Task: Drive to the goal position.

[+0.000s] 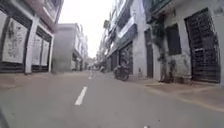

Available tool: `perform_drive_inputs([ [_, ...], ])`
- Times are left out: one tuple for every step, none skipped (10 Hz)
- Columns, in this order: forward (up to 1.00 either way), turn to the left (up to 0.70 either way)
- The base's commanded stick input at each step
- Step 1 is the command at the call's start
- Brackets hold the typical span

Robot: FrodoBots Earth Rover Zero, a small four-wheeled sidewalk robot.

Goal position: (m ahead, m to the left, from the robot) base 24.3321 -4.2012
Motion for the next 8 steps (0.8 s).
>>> perform_drive_inputs([
  [1.0,0.05],
  [1.0,0.05],
  [1.0,0.05],
  [1.0,0.1],
  [1.0,0.45],
  [1.0,0.33],
  [1.0,0.21],
  [1.0,0.09],
])
